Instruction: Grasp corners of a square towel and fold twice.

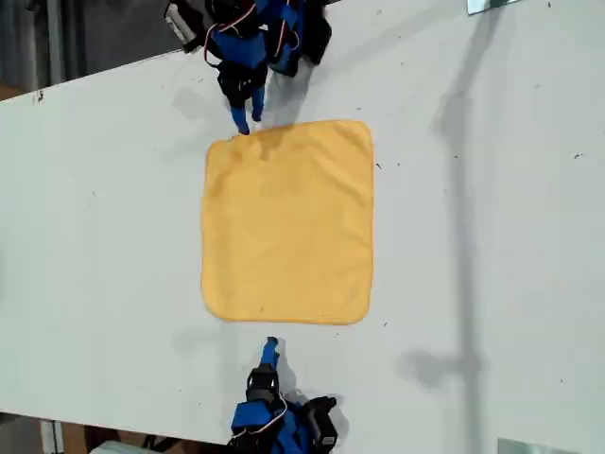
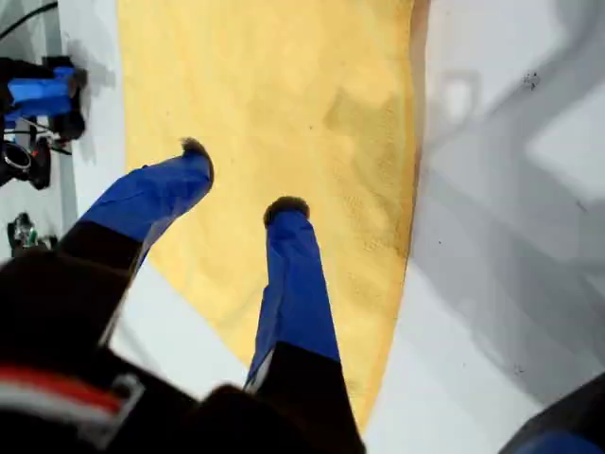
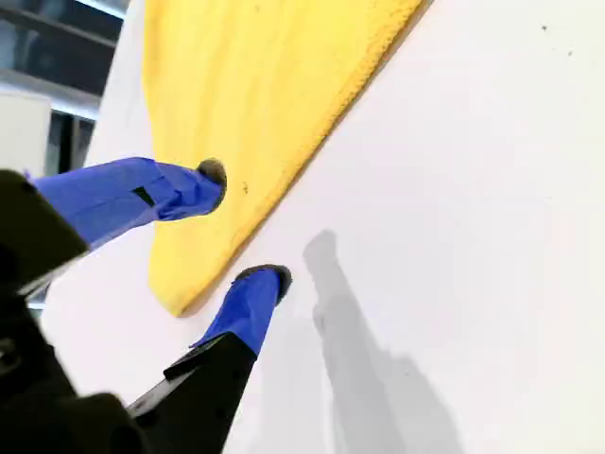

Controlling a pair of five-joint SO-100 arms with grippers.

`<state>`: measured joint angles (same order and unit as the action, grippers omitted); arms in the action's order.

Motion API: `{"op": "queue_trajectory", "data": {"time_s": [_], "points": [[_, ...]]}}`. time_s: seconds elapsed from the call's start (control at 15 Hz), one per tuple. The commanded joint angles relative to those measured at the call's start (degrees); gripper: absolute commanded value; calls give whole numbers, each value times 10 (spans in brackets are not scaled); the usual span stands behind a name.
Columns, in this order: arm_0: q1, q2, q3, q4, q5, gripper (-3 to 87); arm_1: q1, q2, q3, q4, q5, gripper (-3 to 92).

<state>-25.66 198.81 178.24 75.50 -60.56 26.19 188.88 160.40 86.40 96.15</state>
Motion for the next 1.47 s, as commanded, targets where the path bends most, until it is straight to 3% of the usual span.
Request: {"op": "queue_trajectory", "data": {"time_s": [0.0, 0.07, 0.2, 0.33, 0.53, 0.67, 0.73, 0.8, 0.87, 0.93, 1.0, 1.07, 1.13, 1.2, 1.33, 1.4], "points": [[-140, 3, 4, -11, 32, 156, 221, -1, -8, 13, -17, 174], [-158, 3, 4, -11, 32, 153, 221, -1, -8, 13, -17, 174], [-175, 3, 5, -27, 102, 142, 243, -1, -6, 11, -17, 175], [-84, 3, 6, -15, 21, 141, 185, -1, -3, 7, -16, 176], [107, 3, 6, -23, -187, 140, -36, -1, 4, -3, -26, 174], [121, 3, 5, -30, -134, 167, -103, -1, -1, 4, -37, 156], [122, 3, 2, -21, -260, 199, -92, -1, 2, -13, -32, 199], [156, 3, -20, 7, -285, 223, -117, -1, 1, -17, -23, 190], [170, 4, -11, 14, -355, 127, -139, -1, 2, -5, 10, 120], [167, 4, 4, -27, -325, 142, -130, -1, -1, 6, 5, 118], [169, 4, 6, -60, -300, 172, -137, -1, -18, -15, -60, 343], [146, -1, -4, -91, -244, 162, -149, -45, -38, -102, -139, 409], [98, -77, -45, -48, -212, 162, -161, -238, -123, -127, -165, 448], [45, -224, -84, -44, -181, 173, -188, -461, -231, -130, -192, 478], [23, -469, -143, -129, -163, 187, -250, -599, -286, -157, -214, 457], [31, -555, -174, -153, -172, 186, -280, -628, -280, -128, -191, 457]]}}
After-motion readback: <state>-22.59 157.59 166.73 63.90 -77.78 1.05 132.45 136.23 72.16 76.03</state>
